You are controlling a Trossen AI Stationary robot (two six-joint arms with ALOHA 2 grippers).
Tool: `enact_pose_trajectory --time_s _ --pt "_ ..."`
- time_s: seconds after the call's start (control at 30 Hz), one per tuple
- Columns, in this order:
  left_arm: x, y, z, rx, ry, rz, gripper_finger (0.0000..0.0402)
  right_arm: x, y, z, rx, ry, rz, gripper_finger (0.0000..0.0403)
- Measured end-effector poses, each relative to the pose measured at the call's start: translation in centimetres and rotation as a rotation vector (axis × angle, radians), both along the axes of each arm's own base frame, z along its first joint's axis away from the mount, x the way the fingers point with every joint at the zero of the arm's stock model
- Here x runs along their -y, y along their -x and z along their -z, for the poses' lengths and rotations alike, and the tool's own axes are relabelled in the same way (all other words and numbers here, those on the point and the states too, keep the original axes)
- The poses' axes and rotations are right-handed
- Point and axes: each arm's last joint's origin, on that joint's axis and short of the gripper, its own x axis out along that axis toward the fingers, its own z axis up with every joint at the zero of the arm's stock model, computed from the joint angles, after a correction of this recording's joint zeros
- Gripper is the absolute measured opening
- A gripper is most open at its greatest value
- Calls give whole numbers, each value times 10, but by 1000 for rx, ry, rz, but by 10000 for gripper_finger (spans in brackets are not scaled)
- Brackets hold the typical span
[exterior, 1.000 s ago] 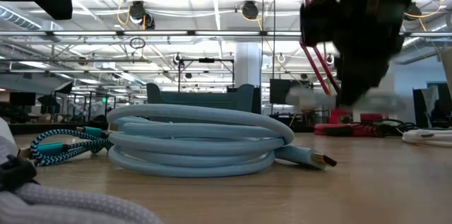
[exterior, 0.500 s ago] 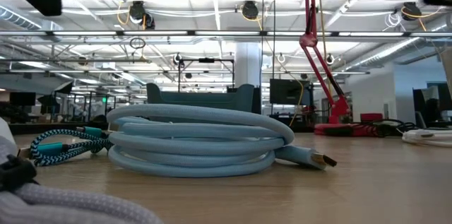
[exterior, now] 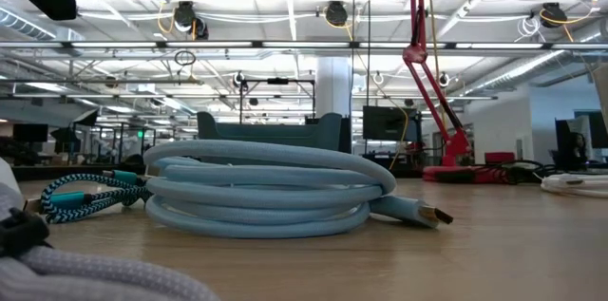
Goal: Sort cables into bins
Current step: Put the light blue charger cable into the gray bin, then put the blue HDMI cable into the blue bin
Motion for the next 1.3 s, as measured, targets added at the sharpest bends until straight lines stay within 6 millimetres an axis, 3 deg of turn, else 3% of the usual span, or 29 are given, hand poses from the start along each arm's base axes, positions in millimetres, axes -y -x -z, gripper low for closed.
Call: enact_pose_trajectory --time_s 0.57,0.73,1.03,1.3 --pt "0 0 0 -5 11 -5 21 -16 -9 49 -147 131 -64 13" --pt "0 0 0 -5 14 -8 21 -13 -10 51 -151 170 -45 19" --pt "0 0 0 -5 14 -9 21 -13 -10 51 -151 162 -45 75" --pt "0 0 0 -4 13 -10 21 -17 -13 48 -138 104 -50 76"
